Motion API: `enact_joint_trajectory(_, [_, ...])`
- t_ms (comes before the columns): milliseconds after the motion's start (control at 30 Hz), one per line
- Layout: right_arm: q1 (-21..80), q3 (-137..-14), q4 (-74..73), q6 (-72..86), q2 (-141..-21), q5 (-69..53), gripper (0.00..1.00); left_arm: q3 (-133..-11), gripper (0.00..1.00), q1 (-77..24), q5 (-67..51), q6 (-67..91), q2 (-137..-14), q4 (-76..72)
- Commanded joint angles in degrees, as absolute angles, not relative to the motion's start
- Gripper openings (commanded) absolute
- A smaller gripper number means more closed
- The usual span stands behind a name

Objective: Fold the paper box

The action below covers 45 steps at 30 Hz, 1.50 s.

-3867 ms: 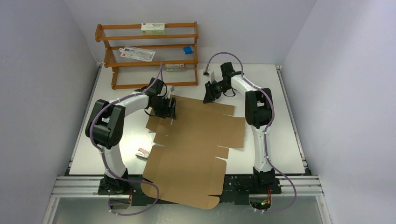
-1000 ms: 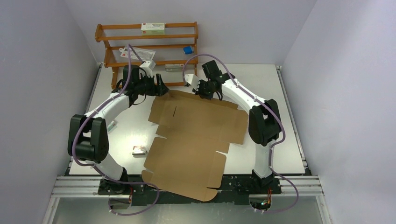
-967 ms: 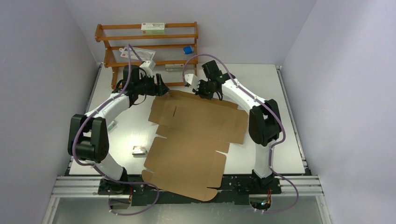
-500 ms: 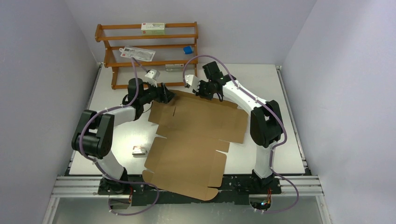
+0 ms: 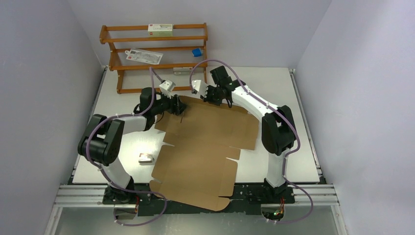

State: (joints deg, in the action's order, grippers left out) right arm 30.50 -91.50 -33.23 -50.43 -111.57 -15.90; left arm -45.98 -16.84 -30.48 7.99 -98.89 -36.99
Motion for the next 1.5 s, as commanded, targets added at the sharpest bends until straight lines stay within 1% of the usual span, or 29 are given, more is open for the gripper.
enact_joint_trajectory(0, [30.92,-91.07,-31.51,-51.59,-109.95,-14.94,0.00,-46.05,0.72,-17.23,-24.41,1.86,-93.41,-35.06])
enact_joint_trajectory(133, [30.88,-90.64,-31.23,-51.98,-109.49,-14.93,0.00,-49.01,0.74,-17.02,-23.43,-2.24,-92.11,-31.04])
enact_joint_trajectory(333, [30.93,-90.44,-31.13,-52.59,-108.88,-14.61,0.00,-51.91,0.76,-16.68,-25.04,-6.44,-94.54,-28.72])
enact_joint_trajectory(500, [30.87,-90.22,-30.82,-53.32,-108.44,-14.72,0.00,-56.98,0.75,-15.97,-29.50,-9.29,-100.15,-25.21])
enact_joint_trajectory(700, [30.93,-90.89,-30.75,-53.54,-109.28,-14.56,0.00,-57.08,0.73,-15.91,-33.85,-9.14,-102.06,-25.23])
enact_joint_trajectory(800, [30.94,-91.23,-30.28,-53.48,-109.51,-14.31,0.00,-56.67,0.70,-15.91,-34.96,-9.47,-101.97,-23.38])
enact_joint_trajectory(967, [30.97,-91.15,-28.40,-52.53,-109.68,-13.26,0.00,-52.98,0.64,-16.63,-36.11,-6.39,-99.28,-26.31])
enact_joint_trajectory(1033, [31.25,-90.93,-27.90,-52.15,-109.63,-13.04,0.00,-53.00,0.60,-17.67,-35.32,-5.93,-99.37,-25.88])
enact_joint_trajectory(1133, [32.10,-89.81,-26.66,-51.88,-109.07,-12.04,0.00,-52.89,0.51,-18.48,-34.08,-3.25,-100.07,-26.98])
enact_joint_trajectory(1200, [32.65,-88.91,-25.58,-51.56,-108.52,-11.09,0.00,-52.51,0.44,-18.97,-31.84,-1.16,-100.01,-27.97])
enact_joint_trajectory(1333, [33.53,-86.27,-22.23,-51.34,-106.81,-9.99,0.00,-52.08,0.35,-21.71,-23.83,-0.35,-98.98,-27.12])
enact_joint_trajectory(1467, [34.57,-83.06,-18.70,-51.48,-105.09,-8.27,0.00,-51.98,0.35,-24.07,-17.77,1.43,-97.99,-24.87])
